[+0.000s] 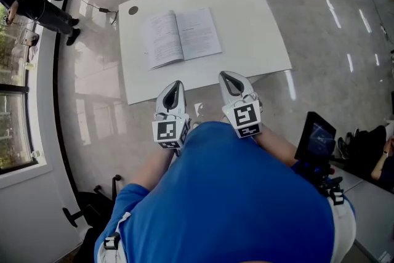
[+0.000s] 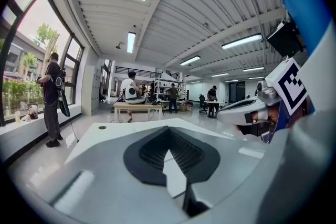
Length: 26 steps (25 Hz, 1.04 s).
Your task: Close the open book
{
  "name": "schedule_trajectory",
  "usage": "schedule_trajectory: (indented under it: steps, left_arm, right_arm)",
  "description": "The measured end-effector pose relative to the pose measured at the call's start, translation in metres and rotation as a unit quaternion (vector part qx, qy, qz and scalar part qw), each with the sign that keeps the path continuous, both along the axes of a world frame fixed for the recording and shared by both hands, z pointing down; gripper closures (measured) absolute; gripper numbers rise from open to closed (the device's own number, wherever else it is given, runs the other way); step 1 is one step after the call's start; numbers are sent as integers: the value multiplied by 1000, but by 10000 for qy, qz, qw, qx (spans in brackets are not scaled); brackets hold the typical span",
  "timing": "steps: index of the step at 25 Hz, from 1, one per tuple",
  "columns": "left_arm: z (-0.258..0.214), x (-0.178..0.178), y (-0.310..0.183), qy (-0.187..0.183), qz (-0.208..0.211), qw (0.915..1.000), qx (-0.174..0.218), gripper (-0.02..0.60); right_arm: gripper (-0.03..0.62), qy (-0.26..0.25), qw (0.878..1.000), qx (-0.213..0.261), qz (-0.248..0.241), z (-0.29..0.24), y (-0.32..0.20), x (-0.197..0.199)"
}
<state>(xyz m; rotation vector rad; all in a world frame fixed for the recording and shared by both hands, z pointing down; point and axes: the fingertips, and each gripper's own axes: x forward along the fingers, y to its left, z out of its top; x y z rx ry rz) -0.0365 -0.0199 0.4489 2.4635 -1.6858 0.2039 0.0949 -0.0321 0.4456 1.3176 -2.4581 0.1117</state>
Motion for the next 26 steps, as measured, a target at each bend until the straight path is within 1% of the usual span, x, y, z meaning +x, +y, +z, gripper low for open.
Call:
schedule_trajectory:
  steps: [12,18,22,26]
  left_arm:
    - [1,2,-8,-97,63,9999,58,575]
    - [2,3,-4,-34,89,9999,-46,575]
    - [-1,4,-6,-58,105,9999,4,575]
    - [-5,0,-12,-16,71,10000,-37,575]
  right_arm:
    - [592,85,10000,-5,38,-1,-6,3]
    - [591,133,9999,3,30,0,-3,3]
    - [592,141,9999,10,39,-1,-5,3]
    - [591,148,9999,20,18,-4,-12,-2]
